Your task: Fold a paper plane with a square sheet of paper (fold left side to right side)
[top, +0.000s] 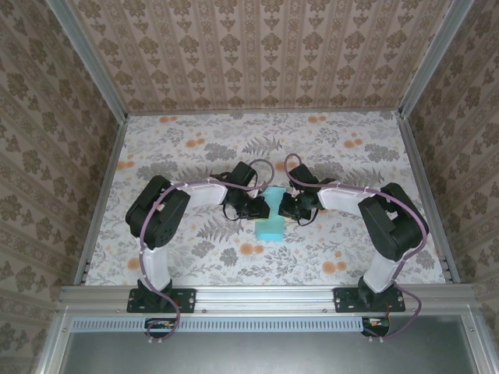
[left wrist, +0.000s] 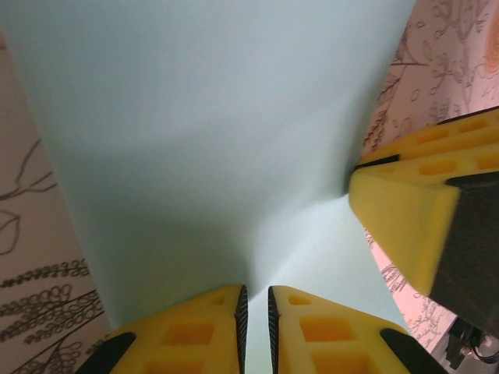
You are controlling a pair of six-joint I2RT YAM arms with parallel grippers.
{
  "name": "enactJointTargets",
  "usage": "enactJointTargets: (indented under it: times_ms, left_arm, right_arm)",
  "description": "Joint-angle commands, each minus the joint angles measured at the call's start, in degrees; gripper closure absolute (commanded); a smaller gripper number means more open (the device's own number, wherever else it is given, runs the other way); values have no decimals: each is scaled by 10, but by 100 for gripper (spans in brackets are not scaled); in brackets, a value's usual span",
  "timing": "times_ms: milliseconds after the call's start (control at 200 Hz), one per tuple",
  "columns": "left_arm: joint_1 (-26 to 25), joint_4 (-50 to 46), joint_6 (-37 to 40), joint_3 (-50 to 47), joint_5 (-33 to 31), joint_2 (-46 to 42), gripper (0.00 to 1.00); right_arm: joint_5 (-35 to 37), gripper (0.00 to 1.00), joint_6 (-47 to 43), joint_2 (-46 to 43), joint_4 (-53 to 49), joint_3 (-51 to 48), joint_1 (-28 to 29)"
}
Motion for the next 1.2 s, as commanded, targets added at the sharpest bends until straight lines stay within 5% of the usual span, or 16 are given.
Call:
enactJointTargets:
  times_ms: [0,190,505,1200]
  left_arm:
    - [-2,-17,-10,-17,-14,11,82]
    - [-3,-20,-10,-17,-18,14,82]
    - [-5,-23,-10,-15,-22,14,82]
    - [-16,-25,-6,-70,13,-48,82]
  right_arm:
    - [-4,84,-17,-34,-8,1,1]
    - [-23,85,-14,-51,26,13,2]
    - [-56,86,4,42,79,64,6]
    - [2,87,-23,137,-36,121,3]
